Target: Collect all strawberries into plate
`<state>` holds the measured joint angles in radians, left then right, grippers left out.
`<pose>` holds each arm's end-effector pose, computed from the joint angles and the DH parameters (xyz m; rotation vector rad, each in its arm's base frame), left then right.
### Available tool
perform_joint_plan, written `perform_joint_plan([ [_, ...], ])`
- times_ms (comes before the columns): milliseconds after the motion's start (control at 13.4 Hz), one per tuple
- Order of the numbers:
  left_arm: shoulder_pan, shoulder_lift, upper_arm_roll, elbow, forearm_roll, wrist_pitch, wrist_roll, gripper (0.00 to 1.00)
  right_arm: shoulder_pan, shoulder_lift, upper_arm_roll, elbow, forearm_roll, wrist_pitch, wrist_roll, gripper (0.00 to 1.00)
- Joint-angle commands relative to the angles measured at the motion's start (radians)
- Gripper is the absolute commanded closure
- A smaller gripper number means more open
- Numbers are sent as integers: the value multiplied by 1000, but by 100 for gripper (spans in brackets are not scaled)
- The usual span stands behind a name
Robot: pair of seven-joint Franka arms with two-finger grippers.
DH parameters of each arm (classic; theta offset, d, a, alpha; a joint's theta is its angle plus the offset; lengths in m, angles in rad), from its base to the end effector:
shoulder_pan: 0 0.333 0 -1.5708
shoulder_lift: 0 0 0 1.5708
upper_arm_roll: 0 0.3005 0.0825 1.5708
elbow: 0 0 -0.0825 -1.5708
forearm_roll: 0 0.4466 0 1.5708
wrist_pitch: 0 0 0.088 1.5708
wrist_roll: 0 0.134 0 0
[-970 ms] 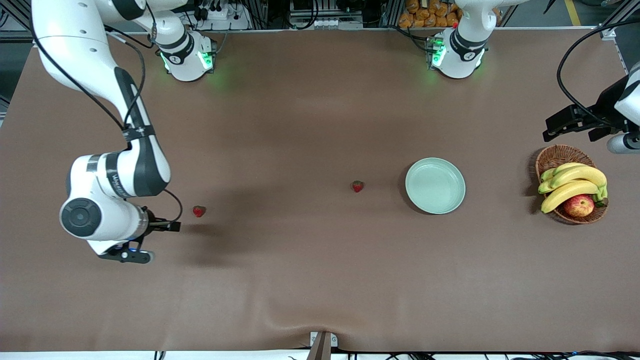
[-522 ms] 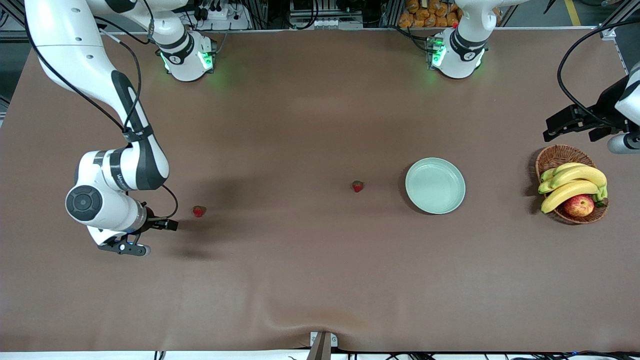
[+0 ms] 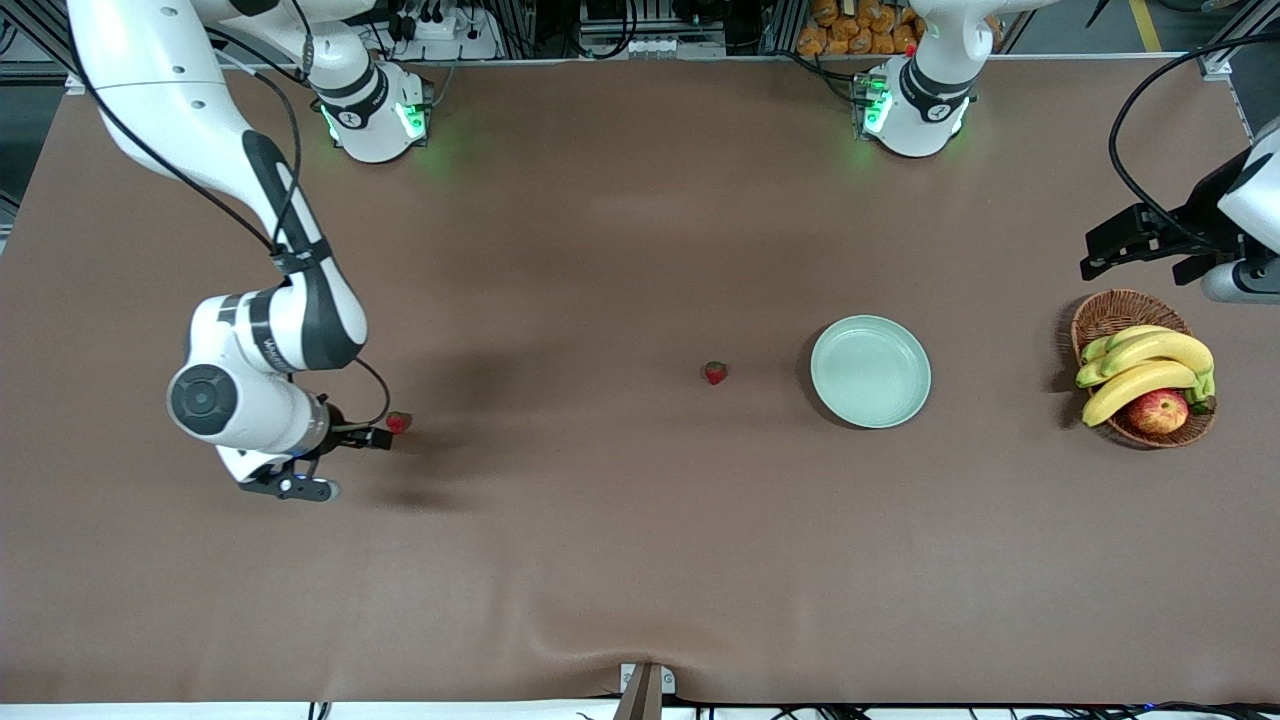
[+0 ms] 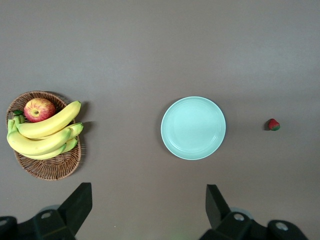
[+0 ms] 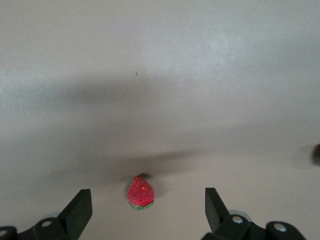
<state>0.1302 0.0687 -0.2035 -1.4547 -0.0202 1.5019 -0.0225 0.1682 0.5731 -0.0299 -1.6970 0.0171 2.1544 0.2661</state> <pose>0.6282 -0.0450 0.5958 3.1073 -0.0803 -0.0337 0.6922 0.0982 0.1733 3.1038 -0.2086 -0.1752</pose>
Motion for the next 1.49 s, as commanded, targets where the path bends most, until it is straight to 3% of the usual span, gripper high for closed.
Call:
perform_joint_plan([
  [0, 6, 0, -2, 7, -4, -3, 24, 0, -7, -26, -1, -41, 12, 5, -1, 0],
  [1417, 3, 29, 7, 13, -1, 20, 87, 0, 24, 57, 2, -61, 11, 31, -8, 0],
])
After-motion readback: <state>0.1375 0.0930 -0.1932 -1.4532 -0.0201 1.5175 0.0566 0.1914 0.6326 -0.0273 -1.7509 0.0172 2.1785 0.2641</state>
